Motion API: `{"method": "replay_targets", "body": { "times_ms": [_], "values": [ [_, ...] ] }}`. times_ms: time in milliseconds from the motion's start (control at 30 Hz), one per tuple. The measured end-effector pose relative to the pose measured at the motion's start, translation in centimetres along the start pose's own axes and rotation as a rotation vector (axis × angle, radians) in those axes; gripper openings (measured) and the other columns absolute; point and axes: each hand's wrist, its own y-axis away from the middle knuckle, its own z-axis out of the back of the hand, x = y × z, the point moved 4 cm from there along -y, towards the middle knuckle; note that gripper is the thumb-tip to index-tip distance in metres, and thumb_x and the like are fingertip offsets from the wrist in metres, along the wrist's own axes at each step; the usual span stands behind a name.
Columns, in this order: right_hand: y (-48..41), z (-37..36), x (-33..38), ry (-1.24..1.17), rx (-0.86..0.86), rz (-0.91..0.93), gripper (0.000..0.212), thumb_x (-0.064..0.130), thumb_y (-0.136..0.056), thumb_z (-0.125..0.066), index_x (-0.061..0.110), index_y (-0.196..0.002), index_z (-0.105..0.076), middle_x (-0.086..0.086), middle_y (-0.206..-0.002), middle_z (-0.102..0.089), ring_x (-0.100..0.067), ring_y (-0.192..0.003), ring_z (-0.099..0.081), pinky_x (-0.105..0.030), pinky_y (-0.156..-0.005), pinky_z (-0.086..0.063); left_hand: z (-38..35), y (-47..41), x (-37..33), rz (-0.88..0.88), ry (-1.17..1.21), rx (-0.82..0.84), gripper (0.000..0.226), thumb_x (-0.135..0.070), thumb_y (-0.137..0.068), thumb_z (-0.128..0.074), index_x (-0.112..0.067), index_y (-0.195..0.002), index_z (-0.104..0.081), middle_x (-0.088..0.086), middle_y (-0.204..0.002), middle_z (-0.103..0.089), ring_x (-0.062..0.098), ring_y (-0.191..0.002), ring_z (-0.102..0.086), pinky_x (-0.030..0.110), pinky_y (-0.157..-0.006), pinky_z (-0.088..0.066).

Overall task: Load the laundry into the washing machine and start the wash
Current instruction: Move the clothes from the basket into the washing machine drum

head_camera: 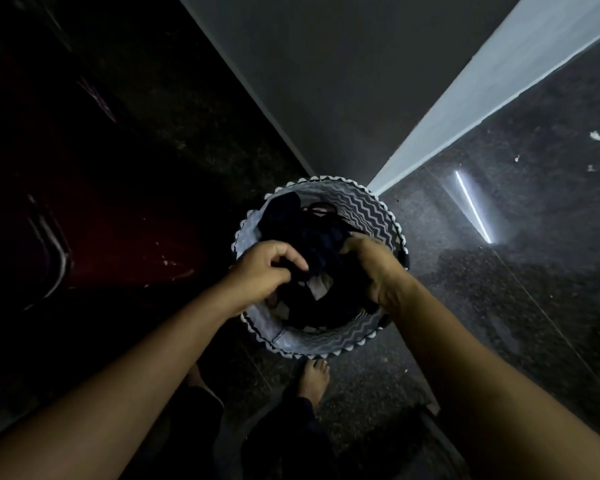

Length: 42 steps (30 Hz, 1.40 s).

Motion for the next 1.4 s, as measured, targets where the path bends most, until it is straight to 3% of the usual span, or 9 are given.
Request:
{"method": "replay_targets", "body": {
  "times_ms": [200, 400, 500, 600, 733, 933, 1167, 1300, 1400],
  "values": [
    [5.8, -2.6, 3.6, -0.072, 0.277, 0.157, 0.049, -0.014, -0.074, -0.033, 0.007, -0.098, -0.07, -0.014, -0.09, -0.07, -0.028, -0.083, -0.067, -0.041, -0.08, -0.056, 1.8, 0.5, 0.5, 0.118, -0.177, -0.081, 0.089, -0.015, -0.078, -0.075, -0.029, -0.151, -0.028, 0.002, -0.148, -0.039, 0.02, -0.131, -0.047, 0.041, -0.106, -0.046],
    [14.1, -4.3, 9.3, 0.067, 0.453, 0.332, 0.035, -0.016, -0.071, -0.046, 0.004, -0.082, -0.072, -0.009, -0.072, -0.067, -0.02, -0.067, -0.064, -0.029, -0.064, -0.054, 2.2, 5.3, -8.3, 0.038, -0.351, -0.19, 0.137, -0.044, -0.059, -0.09, -0.037, -0.157, 0.005, 0.01, -0.166, 0.003, 0.036, -0.152, -0.01, 0.055, -0.118, -0.027],
    [18.9, -4.6, 12.5, 0.199, 0.533, 0.409, 0.024, -0.011, -0.06, -0.048, -0.01, -0.08, -0.061, -0.014, -0.07, -0.062, -0.025, -0.065, -0.059, -0.028, -0.063, -0.049, 2.8, 7.6, -13.4, -0.097, -0.354, -0.241, 0.092, -0.048, -0.074, -0.065, -0.033, -0.155, -0.026, 0.008, -0.162, -0.024, 0.034, -0.147, -0.029, 0.037, -0.117, -0.032],
    [22.7, -3.9, 15.1, 0.309, 0.543, 0.48, 0.033, -0.013, -0.06, -0.05, -0.027, -0.089, -0.055, -0.026, -0.087, -0.06, -0.034, -0.081, -0.056, -0.034, -0.072, -0.05, 3.8, 10.6, -18.0, -0.105, -0.026, -0.307, 0.039, -0.001, -0.097, -0.053, -0.005, -0.135, -0.056, 0.004, -0.123, -0.059, 0.023, -0.12, -0.058, 0.003, -0.08, -0.044],
    [26.4, -1.2, 16.8, 0.545, 0.334, 0.558, 0.034, -0.001, -0.077, -0.071, -0.007, -0.11, -0.062, -0.019, -0.107, -0.068, -0.033, -0.096, -0.065, -0.041, -0.09, -0.053, 5.0, 15.1, -22.9, 0.064, 0.474, -0.345, 0.022, -0.009, -0.104, -0.047, -0.01, -0.118, -0.064, 0.01, -0.105, -0.068, 0.018, -0.081, -0.065, 0.023, -0.06, -0.055],
    [28.0, -0.2, 15.0, 0.877, 0.163, 0.601, 0.12, 0.061, -0.048, -0.097, 0.04, -0.148, -0.035, 0.012, -0.147, -0.046, -0.011, -0.134, -0.048, -0.039, -0.11, -0.048, 6.9, 21.5, -30.9, -0.069, 0.586, -0.324, 0.024, -0.033, -0.106, -0.047, -0.021, -0.109, -0.068, 0.01, -0.111, -0.07, 0.026, -0.097, -0.065, 0.037, -0.085, -0.057],
    [33.4, -4.3, 19.1, 0.363, 0.159, 0.83, 0.028, 0.012, -0.083, -0.066, 0.016, -0.111, -0.066, -0.002, -0.099, -0.075, -0.016, -0.087, -0.071, -0.029, -0.069, -0.057, 10.8, 27.3, -36.7, -0.269, 0.494, -0.318, 0.019, -0.034, -0.105, -0.05, -0.025, -0.109, -0.065, 0.005, -0.112, -0.069, 0.027, -0.105, -0.065, 0.041, -0.091, -0.057],
    [36.3, -5.1, 23.3, 0.325, 0.107, 0.929, 0.024, 0.007, -0.096, -0.056, 0.008, -0.118, -0.067, -0.011, -0.105, -0.077, -0.027, -0.094, -0.075, -0.04, -0.078, -0.063, 15.6, 30.0, -37.0, -0.356, 0.196, -0.399, 0.026, -0.021, -0.105, -0.052, -0.03, -0.128, -0.056, -0.009, -0.113, -0.064, 0.008, -0.093, -0.062, 0.014, -0.064, -0.052],
    [37.9, -4.9, 26.3, 0.327, 0.004, 0.98, 0.029, 0.002, -0.094, -0.05, 0.01, -0.113, -0.069, -0.014, -0.103, -0.076, -0.034, -0.098, -0.073, -0.048, -0.085, -0.062, 18.8, 30.9, -34.5, -0.276, -0.085, -0.407, 0.051, -0.005, -0.094, -0.064, -0.026, -0.138, -0.052, -0.008, -0.12, -0.06, 0.008, -0.109, -0.059, 0.014, -0.074, -0.05]
  ]
}}
